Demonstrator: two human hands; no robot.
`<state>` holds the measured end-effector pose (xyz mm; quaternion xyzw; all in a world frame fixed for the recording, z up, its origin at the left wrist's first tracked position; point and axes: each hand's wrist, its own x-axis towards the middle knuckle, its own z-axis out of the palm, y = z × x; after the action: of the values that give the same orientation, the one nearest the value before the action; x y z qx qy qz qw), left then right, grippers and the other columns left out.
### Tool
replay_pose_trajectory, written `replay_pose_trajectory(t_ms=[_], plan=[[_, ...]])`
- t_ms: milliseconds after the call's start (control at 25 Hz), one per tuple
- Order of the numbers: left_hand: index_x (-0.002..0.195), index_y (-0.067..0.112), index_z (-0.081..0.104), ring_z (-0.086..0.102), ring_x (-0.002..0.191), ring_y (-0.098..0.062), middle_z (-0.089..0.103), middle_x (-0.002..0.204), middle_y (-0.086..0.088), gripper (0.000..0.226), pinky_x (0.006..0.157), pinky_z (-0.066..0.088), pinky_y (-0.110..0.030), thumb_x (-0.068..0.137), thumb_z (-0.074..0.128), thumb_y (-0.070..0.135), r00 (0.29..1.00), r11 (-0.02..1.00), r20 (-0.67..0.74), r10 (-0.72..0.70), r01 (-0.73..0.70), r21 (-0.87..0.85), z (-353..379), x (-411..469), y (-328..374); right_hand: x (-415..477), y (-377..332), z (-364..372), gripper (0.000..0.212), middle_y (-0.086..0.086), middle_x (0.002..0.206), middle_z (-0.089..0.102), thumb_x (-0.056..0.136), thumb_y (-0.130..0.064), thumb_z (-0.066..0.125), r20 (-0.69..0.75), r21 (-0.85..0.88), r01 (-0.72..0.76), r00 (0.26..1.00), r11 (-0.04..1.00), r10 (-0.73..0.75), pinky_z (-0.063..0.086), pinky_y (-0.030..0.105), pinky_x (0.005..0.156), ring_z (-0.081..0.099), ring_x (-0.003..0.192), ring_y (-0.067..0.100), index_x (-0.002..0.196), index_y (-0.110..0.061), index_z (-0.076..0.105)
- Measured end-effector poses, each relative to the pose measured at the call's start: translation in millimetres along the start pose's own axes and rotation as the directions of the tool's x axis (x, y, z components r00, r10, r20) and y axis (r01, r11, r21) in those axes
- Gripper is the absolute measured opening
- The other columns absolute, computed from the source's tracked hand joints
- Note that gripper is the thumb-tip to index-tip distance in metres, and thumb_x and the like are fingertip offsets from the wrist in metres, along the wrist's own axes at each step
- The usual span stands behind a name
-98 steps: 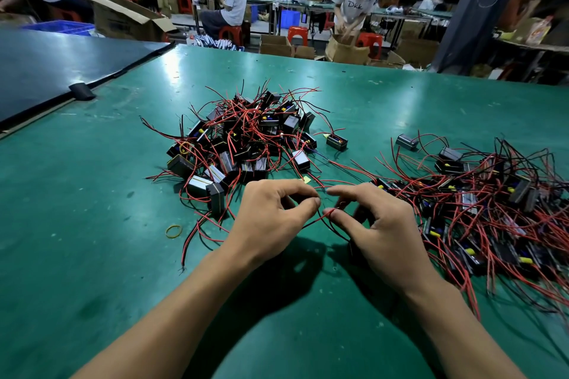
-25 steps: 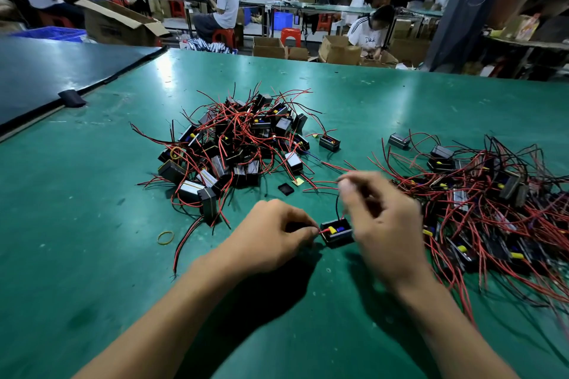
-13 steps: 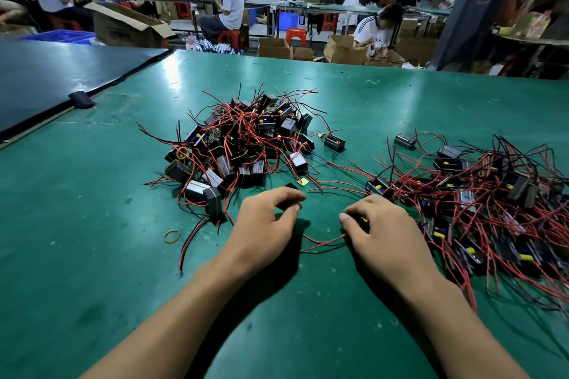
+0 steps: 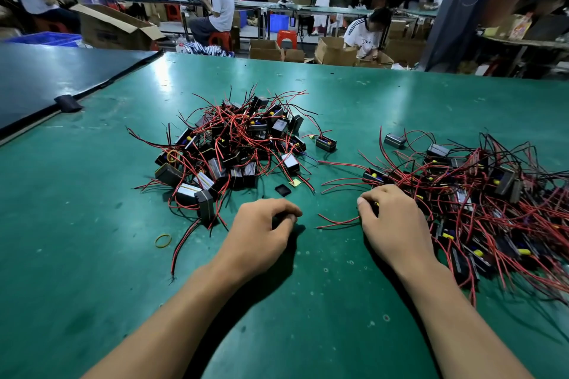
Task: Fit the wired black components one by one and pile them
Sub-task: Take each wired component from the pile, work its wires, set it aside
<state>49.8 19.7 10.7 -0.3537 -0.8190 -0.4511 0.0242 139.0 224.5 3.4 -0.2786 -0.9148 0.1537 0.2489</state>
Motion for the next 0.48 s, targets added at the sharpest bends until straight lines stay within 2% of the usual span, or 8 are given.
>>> replay_pose_trajectory(t_ms=[160,280,400,480], plan=[[0.095,0.015,0.078,0.063,0.088,0.001,0.075,0.093,0.008,0.015,0.086,0.047,-0.012,0.089,0.065,0.009,1.0,1.0,-0.004,-0.013,0.013,-0.007,0,1,0,-5,-5,-3,0.017,-0.004,0.122,0.059,0.094,-0.028,0.064,-0.069,0.064,0.057,0.996,0.996,-0.053,0.048,0.032,0.079,0.064,0.095,0.024,0.101,-0.017,0.075],[0.094,0.015,0.078,0.065,0.088,-0.002,0.075,0.094,0.006,0.016,0.088,0.048,-0.015,0.088,0.064,0.008,1.0,1.0,-0.014,-0.022,0.022,-0.017,1,2,1,-12,-21,-6,0.015,-0.004,0.11,0.06,0.093,-0.027,0.066,-0.101,0.121,0.191,0.979,0.974,-0.18,0.052,0.035,0.079,0.064,0.088,0.021,0.099,-0.016,0.074],[0.096,0.014,0.078,0.065,0.086,0.0,0.076,0.094,0.006,0.017,0.086,0.048,-0.013,0.087,0.064,0.007,1.0,0.999,-0.022,-0.021,0.02,-0.036,0,5,0,-18,-49,7,0.015,-0.005,0.102,0.062,0.094,-0.03,0.063,-0.026,0.187,0.308,0.951,0.933,-0.308,0.052,0.036,0.079,0.063,0.087,0.02,0.099,-0.02,0.072],[0.096,0.015,0.078,0.065,0.083,0.001,0.076,0.093,0.006,0.018,0.083,0.048,-0.012,0.087,0.064,0.006,0.998,0.998,-0.041,-0.039,0.037,-0.051,0,7,-2,-10,-64,22,0.017,-0.004,0.104,0.064,0.096,-0.031,0.058,0.03,0.225,0.294,0.951,0.929,-0.308,0.051,0.035,0.083,0.063,0.093,0.02,0.102,-0.022,0.072]])
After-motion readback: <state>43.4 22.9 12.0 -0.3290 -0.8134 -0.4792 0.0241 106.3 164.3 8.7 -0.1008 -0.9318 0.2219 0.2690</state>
